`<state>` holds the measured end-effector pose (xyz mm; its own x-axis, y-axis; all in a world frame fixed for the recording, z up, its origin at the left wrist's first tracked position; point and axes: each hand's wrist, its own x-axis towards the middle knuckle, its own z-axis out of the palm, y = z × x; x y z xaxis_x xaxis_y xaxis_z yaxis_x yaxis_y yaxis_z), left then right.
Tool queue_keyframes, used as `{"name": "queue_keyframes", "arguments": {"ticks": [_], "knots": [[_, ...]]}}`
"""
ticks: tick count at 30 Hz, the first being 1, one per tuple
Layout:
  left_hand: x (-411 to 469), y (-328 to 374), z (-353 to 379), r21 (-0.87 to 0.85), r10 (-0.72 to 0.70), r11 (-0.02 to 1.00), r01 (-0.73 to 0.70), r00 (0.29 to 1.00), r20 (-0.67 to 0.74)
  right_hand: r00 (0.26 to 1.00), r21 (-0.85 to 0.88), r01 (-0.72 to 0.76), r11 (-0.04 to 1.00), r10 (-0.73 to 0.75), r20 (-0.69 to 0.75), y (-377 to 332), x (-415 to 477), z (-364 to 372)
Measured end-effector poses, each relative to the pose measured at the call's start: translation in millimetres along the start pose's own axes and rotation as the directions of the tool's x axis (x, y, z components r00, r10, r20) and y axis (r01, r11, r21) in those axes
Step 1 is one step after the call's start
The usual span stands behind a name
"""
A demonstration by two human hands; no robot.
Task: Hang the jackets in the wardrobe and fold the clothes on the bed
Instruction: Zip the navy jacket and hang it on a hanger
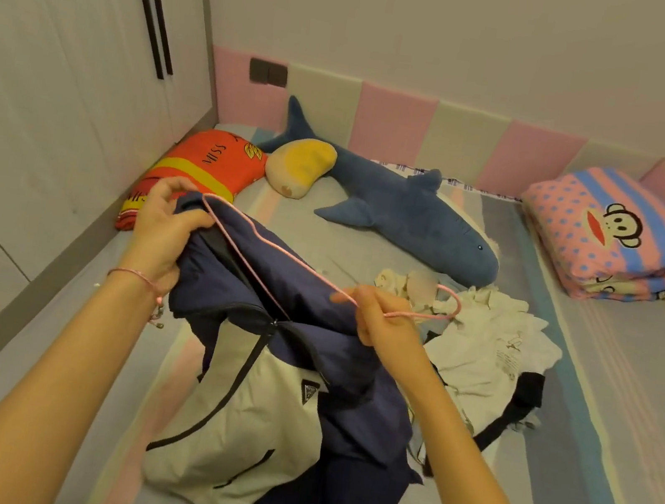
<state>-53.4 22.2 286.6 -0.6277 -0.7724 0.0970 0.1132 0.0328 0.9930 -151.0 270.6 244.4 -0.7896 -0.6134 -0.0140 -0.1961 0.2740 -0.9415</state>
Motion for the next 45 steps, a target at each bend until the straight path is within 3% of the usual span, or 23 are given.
{"name": "queue_keyframes", "arguments": {"ticks": [3,5,9,13,16,21,22,24,26,28,29,30,31,33,34,35,37,41,45], "knots": [[9,0,-2,0.285,0.181,0.939,-0.193,0.981,0.071,0.951,0.026,0.221,0.975,-0.221,0.218,-6,-8,-11],[21,-5,-3,0.481,0.238,0.837,-0.262,0.965,0.113,0.927,-0.105,0.299,0.949,-0.262,0.269,-14,-9,-12],[32,-26,-10,0.71,0.231,0.661,-0.243,0.966,0.115,0.934,-0.303,0.219,0.928,-0.11,0.34,-24,5,-8],[23,-28,2,0.816,0.269,0.526,-0.241,0.957,0.109,0.933,-0.532,0.133,0.836,0.076,0.352,-25,6,-2],[-1,-15,34,0.816,0.357,0.465,-0.344,0.916,0.183,0.967,-0.444,-0.009,0.896,0.121,0.226,-23,14,8],[-47,6,88,0.473,0.368,0.675,-0.566,0.814,0.449,0.992,-0.183,-0.111,0.977,0.119,0.035,-50,42,-3],[-45,13,87,0.409,0.407,0.695,-0.592,0.792,0.455,0.991,-0.072,-0.125,0.99,0.128,0.028,-52,43,-9],[-39,20,81,0.375,0.467,0.628,-0.682,0.716,0.519,0.983,0.032,-0.181,0.983,0.18,0.019,-45,45,-18],[-40,12,74,0.426,0.332,0.503,-0.752,0.624,0.708,0.955,-0.013,-0.298,0.955,0.297,-0.021,-34,49,-18],[-44,-2,61,0.524,-0.131,0.421,-0.741,0.522,0.843,0.926,-0.026,-0.378,0.926,0.378,-0.004,-37,53,-20],[-46,-10,50,0.557,-0.332,0.432,-0.709,0.449,0.829,0.931,0.011,-0.365,0.931,0.365,0.018,-42,52,-23],[-43,-13,38,0.562,-0.392,0.502,-0.657,0.407,0.825,0.947,0.054,-0.32,0.946,0.319,0.032,-49,51,-28],[-38,-11,25,0.524,-0.3,0.626,-0.578,0.441,0.846,0.965,0.072,-0.261,0.963,0.259,0.028,-56,50,-35],[-21,-4,1,0.39,0.021,0.825,-0.41,0.712,0.702,0.98,0.03,-0.17,0.985,0.172,-0.097,-65,49,-53],[-8,-2,-6,0.386,0.129,0.836,-0.391,0.823,0.554,0.972,-0.015,-0.16,0.987,0.155,-0.175,-64,52,-62],[2,0,-10,0.446,0.191,0.804,-0.392,0.882,0.431,0.962,-0.054,-0.174,0.983,0.158,-0.225,-64,55,-69],[13,-2,-8,0.557,0.204,0.745,-0.368,0.92,0.335,0.958,-0.114,-0.2,0.973,0.17,-0.232,-69,60,-72],[-6,-2,32,0.445,-0.014,0.867,-0.224,0.882,0.471,0.983,-0.149,-0.121,0.981,0.097,-0.159,-97,64,-64],[-26,8,71,0.304,-0.126,0.951,-0.053,0.832,0.541,0.989,-0.156,-0.058,0.986,0.035,-0.144,-110,59,-69]]}}
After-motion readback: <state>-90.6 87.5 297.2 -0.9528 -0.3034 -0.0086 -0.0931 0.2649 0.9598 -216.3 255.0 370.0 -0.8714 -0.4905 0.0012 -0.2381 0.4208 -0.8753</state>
